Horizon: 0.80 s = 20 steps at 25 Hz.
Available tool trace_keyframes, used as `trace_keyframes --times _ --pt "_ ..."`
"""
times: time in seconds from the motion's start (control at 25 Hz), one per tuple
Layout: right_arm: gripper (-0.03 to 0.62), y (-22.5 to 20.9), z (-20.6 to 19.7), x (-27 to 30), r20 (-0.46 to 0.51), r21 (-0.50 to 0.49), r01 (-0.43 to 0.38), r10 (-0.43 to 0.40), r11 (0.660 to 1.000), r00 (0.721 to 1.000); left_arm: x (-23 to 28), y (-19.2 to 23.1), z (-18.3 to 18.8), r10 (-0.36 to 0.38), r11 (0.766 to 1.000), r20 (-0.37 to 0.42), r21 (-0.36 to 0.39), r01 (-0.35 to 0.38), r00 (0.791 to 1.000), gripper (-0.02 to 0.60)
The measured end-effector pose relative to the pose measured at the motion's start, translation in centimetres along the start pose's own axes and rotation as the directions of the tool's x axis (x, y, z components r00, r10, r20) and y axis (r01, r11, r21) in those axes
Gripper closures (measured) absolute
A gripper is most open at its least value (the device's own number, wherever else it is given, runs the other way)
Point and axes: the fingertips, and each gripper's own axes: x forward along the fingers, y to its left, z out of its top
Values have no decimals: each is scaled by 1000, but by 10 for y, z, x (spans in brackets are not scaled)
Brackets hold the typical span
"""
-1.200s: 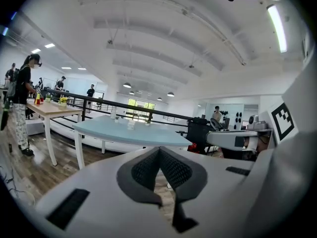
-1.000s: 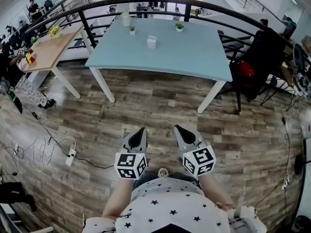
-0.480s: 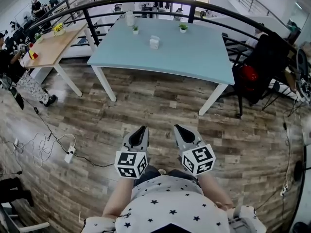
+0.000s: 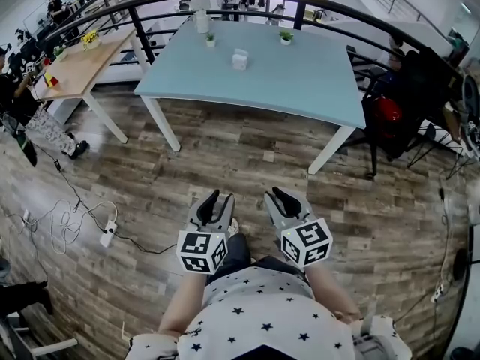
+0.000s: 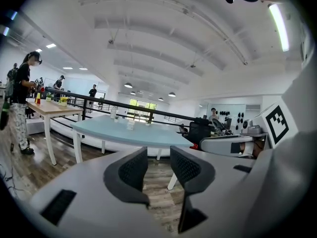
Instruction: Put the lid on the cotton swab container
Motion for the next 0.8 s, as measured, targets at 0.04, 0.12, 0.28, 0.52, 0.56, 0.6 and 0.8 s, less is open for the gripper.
trace_keyframes --times 0.04,0.12,0.28,0.52,0.56,0.6,0.8 --pt "517 -2 0 2 0 2 -1 1 1000 1000 2 1 0 0 1000 1 0 0 1000 439" --pt "493 -7 0 8 1 8 -1 1 1000 1000 8 4 1 0 1000 3 0 0 1000 428" --pt "447 -20 1 23 -4 10 3 -3 1000 1000 24 14 4 6 1000 12 -1 -6 1000 416" --pt "433 -47 9 58 -11 18 13 -13 1000 1000 61 37 12 2 1000 4 -2 -2 1000 405" --pt "433 -52 11 65 -11 21 15 -15 1000 1000 69 41 13 0 1000 1 -2 0 1000 402" --pt "431 -57 13 73 -10 22 18 -17 1000 1000 76 46 15 -2 1000 0 -1 2 1000 400" --pt "411 -82 26 116 -11 28 33 -32 999 999 115 75 28 -10 1000 -8 -4 10 1000 385"
